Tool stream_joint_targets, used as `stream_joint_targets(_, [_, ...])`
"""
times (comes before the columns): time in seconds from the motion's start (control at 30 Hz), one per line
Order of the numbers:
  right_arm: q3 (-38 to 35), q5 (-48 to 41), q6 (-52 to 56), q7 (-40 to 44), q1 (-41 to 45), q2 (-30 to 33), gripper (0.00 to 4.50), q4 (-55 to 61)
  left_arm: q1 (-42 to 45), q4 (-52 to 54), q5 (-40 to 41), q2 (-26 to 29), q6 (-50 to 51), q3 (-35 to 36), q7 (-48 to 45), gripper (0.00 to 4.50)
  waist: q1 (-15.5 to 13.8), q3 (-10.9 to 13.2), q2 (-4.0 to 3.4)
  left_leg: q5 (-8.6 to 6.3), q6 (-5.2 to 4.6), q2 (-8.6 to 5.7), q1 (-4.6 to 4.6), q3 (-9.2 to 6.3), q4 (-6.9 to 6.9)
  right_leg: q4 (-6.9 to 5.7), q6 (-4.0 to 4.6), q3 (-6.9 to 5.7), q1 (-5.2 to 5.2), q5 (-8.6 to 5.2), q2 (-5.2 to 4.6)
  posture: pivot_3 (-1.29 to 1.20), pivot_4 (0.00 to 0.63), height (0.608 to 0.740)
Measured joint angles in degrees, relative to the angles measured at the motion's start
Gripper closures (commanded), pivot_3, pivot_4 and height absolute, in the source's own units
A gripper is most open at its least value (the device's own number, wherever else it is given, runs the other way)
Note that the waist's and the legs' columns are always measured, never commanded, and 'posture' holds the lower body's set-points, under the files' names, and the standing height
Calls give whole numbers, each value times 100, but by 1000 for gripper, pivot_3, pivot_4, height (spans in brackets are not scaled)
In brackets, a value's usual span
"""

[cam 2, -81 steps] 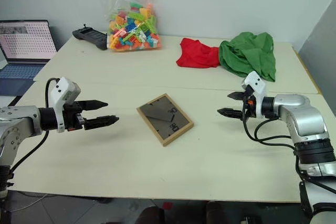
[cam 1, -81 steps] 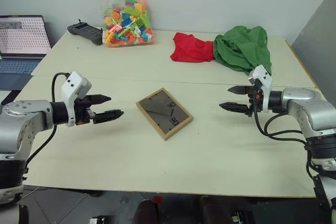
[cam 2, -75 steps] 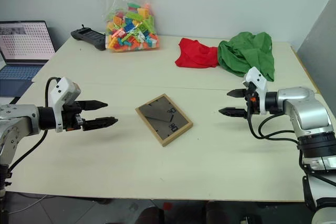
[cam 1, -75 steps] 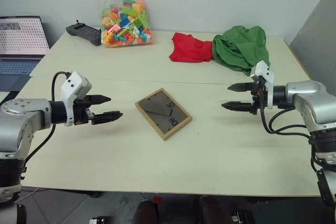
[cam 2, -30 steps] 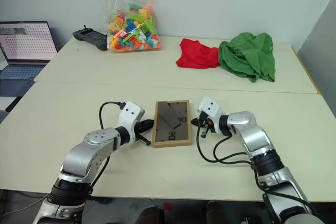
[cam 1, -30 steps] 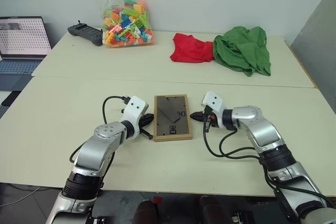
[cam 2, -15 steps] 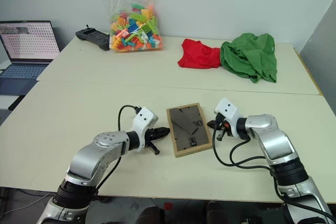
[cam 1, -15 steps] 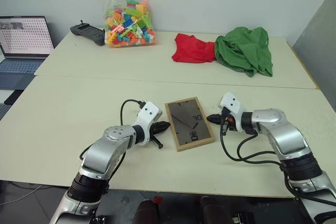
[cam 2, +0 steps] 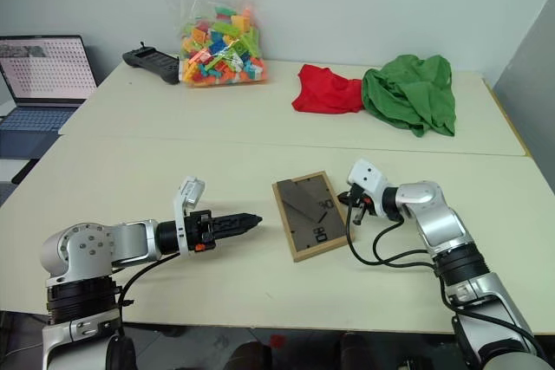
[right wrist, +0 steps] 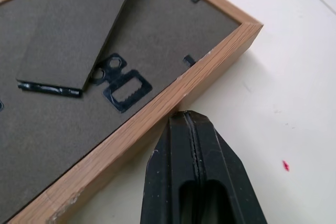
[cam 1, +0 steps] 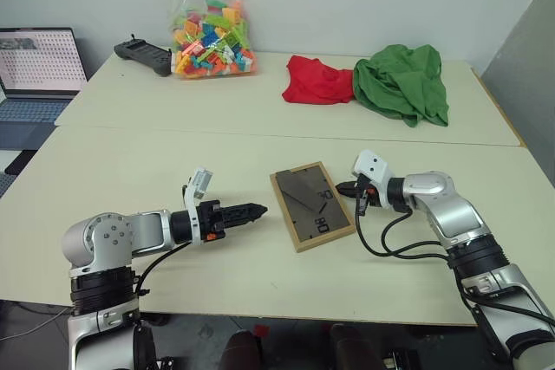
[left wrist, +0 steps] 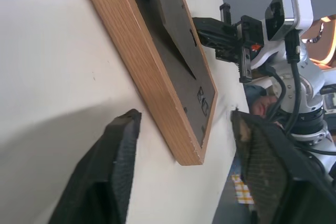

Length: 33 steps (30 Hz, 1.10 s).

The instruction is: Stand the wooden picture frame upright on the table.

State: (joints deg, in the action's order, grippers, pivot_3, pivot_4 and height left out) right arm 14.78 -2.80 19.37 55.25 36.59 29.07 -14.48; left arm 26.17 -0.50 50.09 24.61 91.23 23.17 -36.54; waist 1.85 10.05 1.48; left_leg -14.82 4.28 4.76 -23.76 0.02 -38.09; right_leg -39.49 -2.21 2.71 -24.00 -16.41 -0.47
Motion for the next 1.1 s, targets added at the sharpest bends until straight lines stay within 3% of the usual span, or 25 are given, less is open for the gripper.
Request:
stream_joint_targets(0.13, [49,20,4,0,-99,-41,4500,17,-223,-183,412,-291,21,-4,396,66,27,-5,-3,1,1,3,4,0,2,-5,3,1,-1,-2,3,0,150,740])
stream_joint_targets(0.3, [104,52,158,-33,-119,-197,4500,93,-387,-34,691,-394,-30,-44,681,66,23,-30,-24,1,1,1,10,5,4,-2,3,6,3,-2,2,0,150,740])
stream_joint_targets(0.43, [123,14,538,-84,-234,-421,4500,475,-443,68,769,-811,-43,-34,998,66,-13,-64,-55,0,0,-6,30,3,7,19,1,2,38,-3,-7,0,150,740])
stream_joint_targets(0.53, [148,-72,815,-160,-248,-569,4500,804,-542,164,861,-1041,-44,-36,1216,66,-38,-70,-55,-8,-11,-9,68,-2,18,45,-1,-4,89,-5,-10,0,150,740])
stream_joint_targets(0.73, [145,-129,1101,-271,-369,-582,4500,992,-635,439,882,-1241,-38,-17,1474,66,-49,-77,-56,-9,-12,-12,71,-2,21,45,-3,-3,90,-6,-12,0,150,740])
stream_joint_targets(0.77, [145,-130,1114,-286,-388,-580,4500,991,-636,447,889,-1239,-34,-15,1482,434,-48,-77,-56,-9,-12,-13,71,-1,20,45,-3,-2,90,-6,-12,0,150,740])
stream_joint_targets(1.1, [8,-136,1122,-505,-394,-545,4500,948,-735,468,930,-1055,93,146,1712,2153,-7,-77,-55,-10,-13,-9,71,-3,25,43,-3,-2,85,-6,-6,0,150,740])
